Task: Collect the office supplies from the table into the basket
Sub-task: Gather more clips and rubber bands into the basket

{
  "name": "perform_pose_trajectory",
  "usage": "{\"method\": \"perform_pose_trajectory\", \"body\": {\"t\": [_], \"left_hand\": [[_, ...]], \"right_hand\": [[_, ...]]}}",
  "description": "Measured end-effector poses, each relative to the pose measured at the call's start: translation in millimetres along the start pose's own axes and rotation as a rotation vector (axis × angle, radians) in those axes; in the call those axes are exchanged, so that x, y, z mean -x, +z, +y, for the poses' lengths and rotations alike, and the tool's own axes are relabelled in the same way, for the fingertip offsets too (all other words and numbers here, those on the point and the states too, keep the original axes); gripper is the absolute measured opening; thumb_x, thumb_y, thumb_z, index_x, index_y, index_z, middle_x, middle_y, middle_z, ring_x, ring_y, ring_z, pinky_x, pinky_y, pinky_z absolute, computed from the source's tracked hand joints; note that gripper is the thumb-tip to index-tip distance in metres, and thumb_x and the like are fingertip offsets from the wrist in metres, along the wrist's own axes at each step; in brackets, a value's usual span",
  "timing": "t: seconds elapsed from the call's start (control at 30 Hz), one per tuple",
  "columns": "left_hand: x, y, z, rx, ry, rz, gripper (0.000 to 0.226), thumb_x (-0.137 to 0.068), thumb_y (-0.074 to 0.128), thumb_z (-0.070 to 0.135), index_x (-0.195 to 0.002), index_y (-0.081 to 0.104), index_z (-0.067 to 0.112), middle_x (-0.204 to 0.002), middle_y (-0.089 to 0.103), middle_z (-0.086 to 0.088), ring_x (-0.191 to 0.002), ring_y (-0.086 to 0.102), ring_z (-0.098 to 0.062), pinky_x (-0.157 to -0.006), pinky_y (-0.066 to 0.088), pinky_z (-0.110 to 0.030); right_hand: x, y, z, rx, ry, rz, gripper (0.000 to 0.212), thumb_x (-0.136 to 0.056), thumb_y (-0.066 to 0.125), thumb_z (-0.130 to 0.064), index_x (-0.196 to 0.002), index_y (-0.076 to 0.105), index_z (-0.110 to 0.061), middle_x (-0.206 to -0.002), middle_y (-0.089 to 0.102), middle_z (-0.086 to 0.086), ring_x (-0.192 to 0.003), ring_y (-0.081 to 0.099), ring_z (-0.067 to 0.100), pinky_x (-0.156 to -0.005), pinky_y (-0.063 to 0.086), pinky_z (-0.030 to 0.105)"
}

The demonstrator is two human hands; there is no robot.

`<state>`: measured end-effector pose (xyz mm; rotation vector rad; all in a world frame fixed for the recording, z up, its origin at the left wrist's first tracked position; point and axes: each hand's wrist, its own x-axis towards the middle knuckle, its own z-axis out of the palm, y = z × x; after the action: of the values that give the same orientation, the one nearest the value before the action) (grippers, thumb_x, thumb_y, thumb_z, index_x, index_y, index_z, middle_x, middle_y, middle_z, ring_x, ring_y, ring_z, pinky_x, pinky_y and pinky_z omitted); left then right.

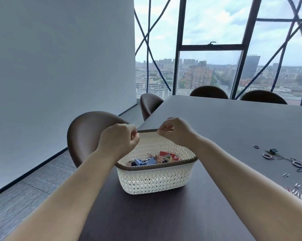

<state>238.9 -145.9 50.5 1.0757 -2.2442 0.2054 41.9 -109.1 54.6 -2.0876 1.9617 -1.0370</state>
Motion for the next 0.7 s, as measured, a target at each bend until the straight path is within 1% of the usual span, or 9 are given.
{"method": "perform_pose_trajectory", "body": {"t": [0.1,0.17,0.27,0.33,0.4,0.47,0.6,0.63,0.7], "left_hand": [[6.5,-1.4,3.1,0.025,0.008,-0.028,0.021,-0.089,0.051,0.032,-0.085,0.066,0.018,-0.083,0.069,0.004,-0.071,0.057,-0.015,-0.062,0.037,-0.024],[9.2,-3.8,7.5,0.025,0.015,-0.034,0.021,-0.089,0.051,0.032,-0.085,0.066,0.018,-0.082,0.069,0.004,-0.068,0.052,-0.012,-0.062,0.036,-0.023],[8.9,-9.2,24.1,0.06,0.046,-0.013,0.018,-0.089,0.052,0.031,-0.086,0.066,0.02,-0.082,0.068,0.006,-0.07,0.057,-0.012,-0.061,0.042,-0.024],[7.7,-9.4,44.5,0.112,0.086,0.023,0.016,-0.088,0.054,0.03,-0.088,0.066,0.02,-0.082,0.068,0.006,-0.072,0.062,-0.015,-0.065,0.05,-0.028],[7.6,-4.1,72.8,0.127,0.178,0.11,0.019,-0.087,0.051,0.031,-0.086,0.066,0.02,-0.08,0.068,0.005,-0.069,0.063,-0.018,-0.063,0.052,-0.03],[7.9,8.1,106.7,0.067,0.324,0.185,0.024,-0.081,0.045,0.034,-0.077,0.065,0.021,-0.07,0.066,0.006,-0.059,0.062,-0.018,-0.052,0.046,-0.025],[15.9,55.1,178.8,-0.05,0.55,0.106,0.019,-0.074,0.046,0.028,-0.061,0.058,0.02,-0.056,0.059,0.003,-0.05,0.06,-0.018,-0.041,0.04,-0.021],[19.5,70.0,195.7,-0.064,0.575,0.059,0.015,-0.074,0.052,0.026,-0.065,0.06,0.018,-0.061,0.061,0.003,-0.055,0.063,-0.019,-0.044,0.042,-0.022],[25.7,103.1,224.4,-0.069,0.506,-0.144,0.021,-0.083,0.056,0.028,-0.096,0.064,0.015,-0.098,0.065,-0.005,-0.094,0.064,-0.024,-0.068,0.051,-0.03]], "right_hand": [[5.8,-4.8,-2.5,0.015,0.014,-0.044,0.02,-0.089,0.057,-0.024,-0.083,0.069,-0.008,-0.067,0.063,-0.003,-0.055,0.053,0.01,-0.058,0.042,0.024],[11.2,-7.0,-3.5,0.021,0.002,-0.032,0.023,-0.093,0.049,-0.023,-0.091,0.069,-0.011,-0.077,0.068,0.002,-0.062,0.056,0.013,-0.064,0.045,0.028],[25.9,-17.2,0.8,0.03,-0.048,0.038,0.024,-0.094,0.047,-0.023,-0.096,0.069,-0.013,-0.098,0.07,0.004,-0.084,0.062,0.019,-0.078,0.049,0.033],[44.2,-31.2,10.6,0.023,-0.058,0.114,0.02,-0.092,0.05,-0.021,-0.093,0.069,-0.016,-0.096,0.07,0.001,-0.08,0.06,0.015,-0.075,0.048,0.031],[69.3,-51.4,27.8,0.042,-0.052,0.201,0.016,-0.089,0.053,-0.018,-0.088,0.069,-0.017,-0.085,0.071,-0.002,-0.07,0.057,0.012,-0.068,0.046,0.028],[100.1,-74.4,52.8,0.119,0.004,0.254,0.015,-0.087,0.054,-0.018,-0.086,0.069,-0.019,-0.076,0.067,-0.005,-0.067,0.057,0.012,-0.066,0.048,0.029],[174.1,-114.1,120.8,0.396,0.182,0.249,0.016,-0.087,0.051,-0.023,-0.086,0.067,-0.02,-0.079,0.069,-0.003,-0.074,0.063,0.021,-0.064,0.052,0.033],[193.8,-121.6,139.3,0.485,0.22,0.212,0.017,-0.088,0.05,-0.024,-0.087,0.066,-0.02,-0.083,0.07,-0.001,-0.078,0.065,0.024,-0.065,0.051,0.033],[232.6,-134.4,171.8,0.622,0.31,0.108,0.019,-0.089,0.048,-0.027,-0.092,0.066,-0.019,-0.093,0.07,0.002,-0.089,0.064,0.026,-0.069,0.049,0.03]]}}
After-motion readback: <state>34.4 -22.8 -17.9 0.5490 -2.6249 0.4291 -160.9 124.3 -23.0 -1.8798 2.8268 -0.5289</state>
